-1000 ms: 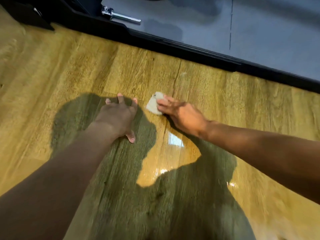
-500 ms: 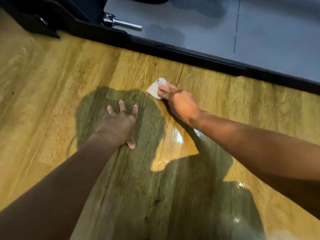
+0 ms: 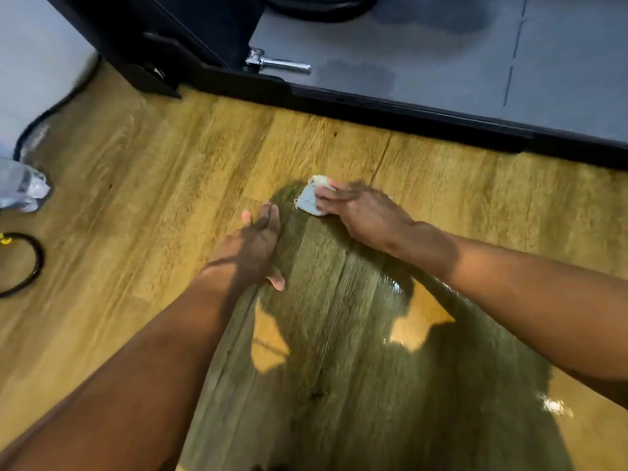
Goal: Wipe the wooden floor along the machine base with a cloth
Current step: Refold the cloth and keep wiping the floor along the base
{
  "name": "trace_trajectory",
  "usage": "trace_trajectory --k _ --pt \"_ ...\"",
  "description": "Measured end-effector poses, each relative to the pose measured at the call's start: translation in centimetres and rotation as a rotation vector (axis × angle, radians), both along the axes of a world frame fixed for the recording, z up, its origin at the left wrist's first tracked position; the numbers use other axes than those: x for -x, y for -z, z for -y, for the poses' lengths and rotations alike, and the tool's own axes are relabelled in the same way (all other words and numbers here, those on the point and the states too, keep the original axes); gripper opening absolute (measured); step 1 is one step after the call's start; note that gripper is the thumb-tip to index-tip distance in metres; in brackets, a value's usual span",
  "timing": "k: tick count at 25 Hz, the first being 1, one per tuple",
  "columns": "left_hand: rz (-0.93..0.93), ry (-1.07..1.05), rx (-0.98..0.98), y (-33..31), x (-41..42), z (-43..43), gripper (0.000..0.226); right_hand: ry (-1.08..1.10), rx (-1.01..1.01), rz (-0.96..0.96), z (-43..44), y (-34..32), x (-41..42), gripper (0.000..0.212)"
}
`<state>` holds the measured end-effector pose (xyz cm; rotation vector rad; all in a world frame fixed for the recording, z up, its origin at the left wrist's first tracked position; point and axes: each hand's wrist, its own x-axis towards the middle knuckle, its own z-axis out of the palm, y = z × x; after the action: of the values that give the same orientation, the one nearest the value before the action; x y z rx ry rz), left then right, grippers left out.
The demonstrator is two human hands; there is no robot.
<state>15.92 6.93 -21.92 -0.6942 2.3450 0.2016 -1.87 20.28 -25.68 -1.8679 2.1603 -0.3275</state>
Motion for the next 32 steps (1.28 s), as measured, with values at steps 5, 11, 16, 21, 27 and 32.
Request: trace_trajectory --k 5,11,16,21,27,32 --pt "-0.011 -0.056 -0.024 -0.5 0.1 -0.3 0.140 0.278 -0.033 0.052 1.0 -1.0 3.6 0.046" --pt "-0.041 -0.056 -0.022 -0.9 0.1 -0.4 0.142 -0.156 0.017 0.118 -6.2 -1.0 -7.5 0.048" --pt "-0.093 -0.027 -0.023 -1.1 -0.5 -0.2 0.134 0.163 0.005 0.092 -6.5 -2.2 -5.9 0.039" --pt "-0.220 -0.044 -0.077 -0.3 -4.0 0.6 0.115 -0.013 0.030 0.145 -10.1 -0.9 -14.4 0.044" --pt "-0.134 -0.069 -0.045 -0.2 -5.3 5.0 0.127 -0.026 -0.003 0.048 -10.2 -1.9 -14.1 0.058" --pt "-0.097 0.022 -0.052 -0.4 -5.2 5.9 0.126 0.144 0.009 0.086 -8.6 -1.0 -17.9 0.043"
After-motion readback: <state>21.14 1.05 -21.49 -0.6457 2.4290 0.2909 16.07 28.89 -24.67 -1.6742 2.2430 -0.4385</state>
